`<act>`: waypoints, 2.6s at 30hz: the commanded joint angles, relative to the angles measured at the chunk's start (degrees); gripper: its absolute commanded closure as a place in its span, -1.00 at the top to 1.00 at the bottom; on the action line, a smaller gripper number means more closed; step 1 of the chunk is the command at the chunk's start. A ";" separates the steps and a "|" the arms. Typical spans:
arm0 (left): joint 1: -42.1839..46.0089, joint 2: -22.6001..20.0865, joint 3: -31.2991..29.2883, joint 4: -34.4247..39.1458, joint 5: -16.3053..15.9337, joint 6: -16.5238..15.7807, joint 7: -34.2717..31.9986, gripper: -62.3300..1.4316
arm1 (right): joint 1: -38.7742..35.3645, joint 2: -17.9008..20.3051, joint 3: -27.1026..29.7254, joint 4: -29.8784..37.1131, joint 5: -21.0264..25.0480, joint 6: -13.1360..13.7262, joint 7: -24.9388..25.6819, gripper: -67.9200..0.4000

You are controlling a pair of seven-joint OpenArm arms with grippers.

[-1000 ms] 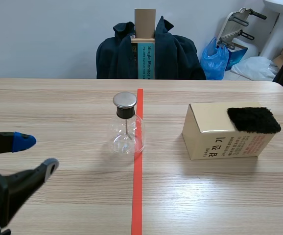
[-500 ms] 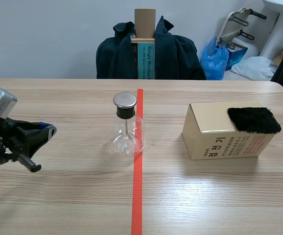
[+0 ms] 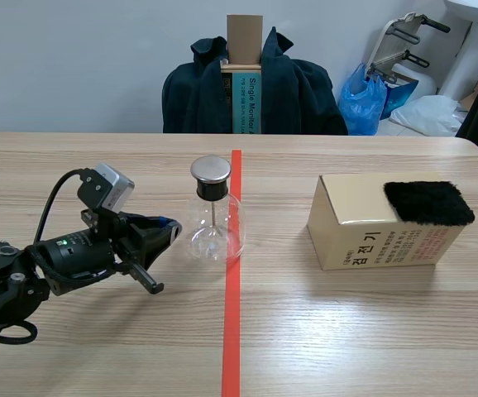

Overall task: Do the electroscope experiment.
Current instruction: 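Bring the plate to the electroscope and point at the metal foil, then move the plate toward and away from the electroscope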

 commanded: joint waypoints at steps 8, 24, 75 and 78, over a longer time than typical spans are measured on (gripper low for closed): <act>-0.13 -0.22 -0.63 0.48 0.68 0.98 -1.55 -0.87 | 0.20 0.76 0.02 1.18 1.51 -3.32 -0.04 -0.97; -0.13 -0.22 -0.66 0.48 1.95 1.38 -1.33 -0.87 | 14.69 -0.17 -15.23 -8.00 0.26 14.19 1.05 -0.97; -0.11 -0.20 -0.66 0.48 1.92 1.38 -1.38 -0.87 | 27.15 -18.12 -36.68 -51.25 -22.29 17.38 27.58 -0.97; -0.11 -0.20 -0.66 0.48 1.92 1.38 -1.38 -0.87 | 27.15 -18.12 -36.68 -51.25 -22.29 17.38 27.12 -0.97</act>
